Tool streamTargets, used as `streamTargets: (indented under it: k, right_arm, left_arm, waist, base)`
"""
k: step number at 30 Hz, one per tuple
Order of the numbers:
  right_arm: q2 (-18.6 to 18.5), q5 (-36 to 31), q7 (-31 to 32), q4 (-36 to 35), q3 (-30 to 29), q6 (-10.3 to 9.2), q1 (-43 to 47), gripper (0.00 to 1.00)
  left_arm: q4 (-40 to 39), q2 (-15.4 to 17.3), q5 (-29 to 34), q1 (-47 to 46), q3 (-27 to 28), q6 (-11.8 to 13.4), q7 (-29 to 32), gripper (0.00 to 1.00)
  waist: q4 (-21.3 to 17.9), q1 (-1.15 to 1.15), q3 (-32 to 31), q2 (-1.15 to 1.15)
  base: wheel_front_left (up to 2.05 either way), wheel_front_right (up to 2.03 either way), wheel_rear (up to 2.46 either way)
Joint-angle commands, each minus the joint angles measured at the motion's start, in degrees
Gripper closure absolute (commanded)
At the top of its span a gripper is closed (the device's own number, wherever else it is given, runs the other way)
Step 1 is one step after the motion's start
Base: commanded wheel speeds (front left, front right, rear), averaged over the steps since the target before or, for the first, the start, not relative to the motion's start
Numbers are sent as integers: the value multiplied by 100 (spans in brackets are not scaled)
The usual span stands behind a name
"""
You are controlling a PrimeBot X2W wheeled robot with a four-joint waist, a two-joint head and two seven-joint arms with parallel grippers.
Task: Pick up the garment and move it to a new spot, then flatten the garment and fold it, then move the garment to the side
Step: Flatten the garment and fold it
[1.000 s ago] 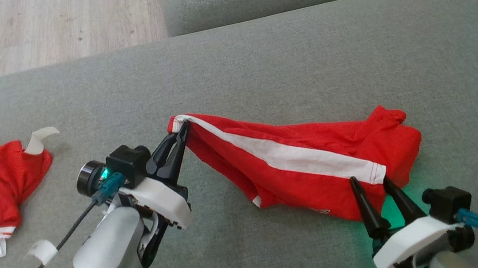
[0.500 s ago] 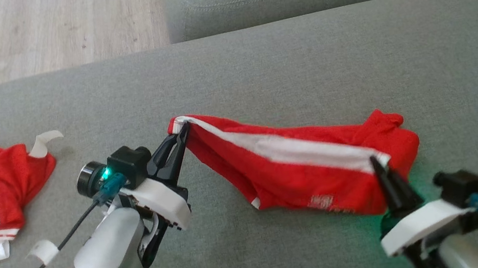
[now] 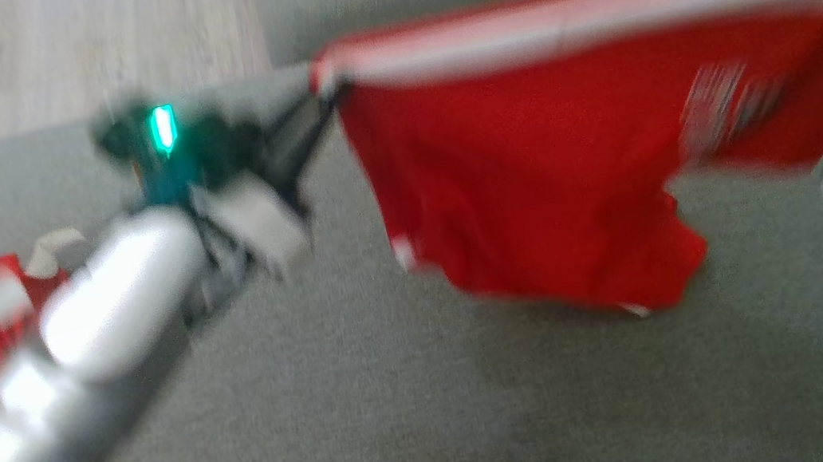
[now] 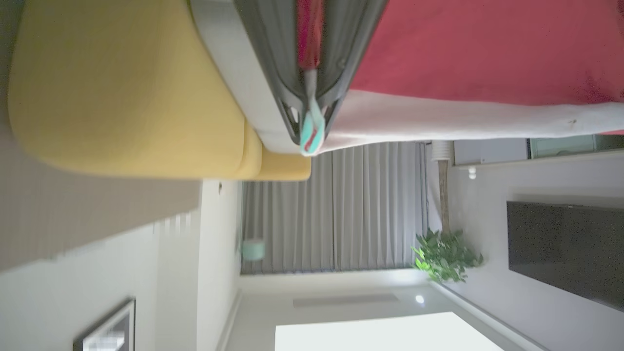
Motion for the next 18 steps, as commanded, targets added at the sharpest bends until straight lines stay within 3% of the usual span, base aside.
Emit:
streamTargets:
  k: [1,5,11,14,18]
  right_arm:
    - [-342,-24,156,-292,-13,-4,-966,100]
    - [-720,16,389,-21,111,-4,-2511,100]
    - [-1028,-142,92,846,464,-4,-4637,100]
    - [-1128,-246,-88,1100,667,-4,-5217,100]
    - [-1186,-156,-196,1182,830,-4,-5332,100]
  left_arm:
    - [-232,286,-7,-1001,139,12,166,100]
    - [26,240,122,-2433,41,12,169,100]
    - [1029,-102,864,-4146,20,29,-568,100]
    - [1344,-273,1167,-4503,128,169,-730,100]
    - [1023,-340,1382,-4220,498,328,-748,100]
  waist:
    - [-11,1,456,0]
    - [52,1,1217,0]
    - [77,1,2059,0]
    - [95,1,2262,0]
    - [102,1,2411,0]
  base:
    - [0,0,0]
    - [0,0,0]
    - [0,0,0]
    - [0,0,0]
    - [0,0,0]
